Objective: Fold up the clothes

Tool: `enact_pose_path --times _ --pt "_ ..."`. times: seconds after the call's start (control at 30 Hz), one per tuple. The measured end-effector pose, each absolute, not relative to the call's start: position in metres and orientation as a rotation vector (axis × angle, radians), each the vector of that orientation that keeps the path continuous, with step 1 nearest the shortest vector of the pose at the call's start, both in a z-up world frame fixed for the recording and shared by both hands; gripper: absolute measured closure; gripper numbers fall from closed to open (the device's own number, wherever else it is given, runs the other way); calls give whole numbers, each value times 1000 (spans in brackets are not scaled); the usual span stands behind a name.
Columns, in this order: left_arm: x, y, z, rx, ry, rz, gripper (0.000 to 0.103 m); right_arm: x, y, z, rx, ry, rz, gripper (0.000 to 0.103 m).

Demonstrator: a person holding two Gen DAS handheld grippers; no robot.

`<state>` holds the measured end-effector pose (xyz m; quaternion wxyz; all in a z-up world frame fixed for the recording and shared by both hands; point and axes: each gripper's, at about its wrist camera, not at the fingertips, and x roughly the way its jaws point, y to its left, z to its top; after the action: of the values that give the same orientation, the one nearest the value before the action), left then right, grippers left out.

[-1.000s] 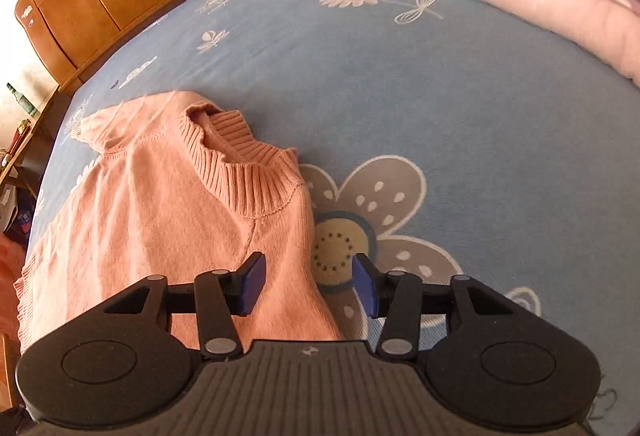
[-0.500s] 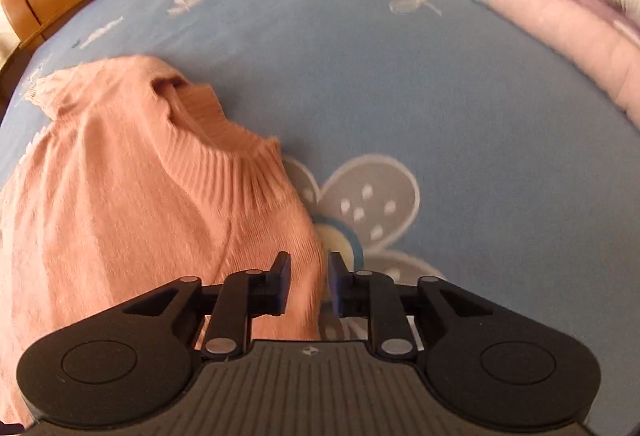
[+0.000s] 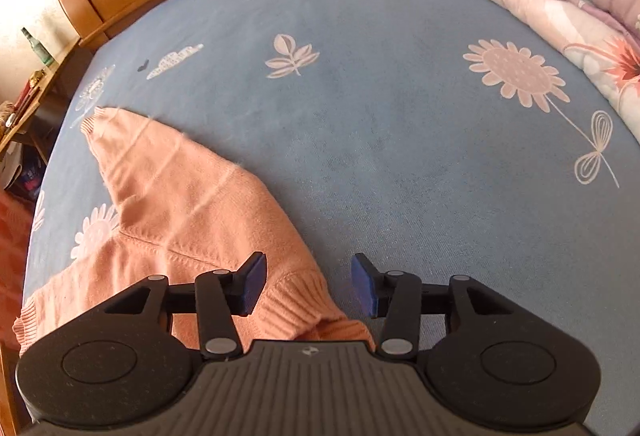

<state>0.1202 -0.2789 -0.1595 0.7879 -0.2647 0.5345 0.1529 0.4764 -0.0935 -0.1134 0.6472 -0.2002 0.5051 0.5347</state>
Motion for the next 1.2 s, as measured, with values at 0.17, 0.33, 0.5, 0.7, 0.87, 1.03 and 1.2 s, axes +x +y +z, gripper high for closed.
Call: enact_pose_path --times 0.17,0.33,0.5,0.7,0.87,1.03,1.2 --pt "124 -274 -161 -579 1143 309 1 482 -84 -149 -481 1258 1199 50" --pt "124 -278 -163 -589 1124 294 1 476 -88 -168 -437 1311 1219 50" --pt "116 -291 -173 -593 1118 282 1 444 -86 -156 -556 1154 1195 82" --pt "108 -289 -168 -567 1122 282 1 407 -83 -121 -690 854 1169 91" --pt "111 -288 -165 -567 1116 282 1 430 -78 -142 -659 946 1075 64" --pt "122 -287 -168 -585 1113 279 1 462 -101 -124 -452 934 1021 60" --pt "126 -286 -169 -591 1111 270 1 461 -124 -122 -540 930 1034 51"
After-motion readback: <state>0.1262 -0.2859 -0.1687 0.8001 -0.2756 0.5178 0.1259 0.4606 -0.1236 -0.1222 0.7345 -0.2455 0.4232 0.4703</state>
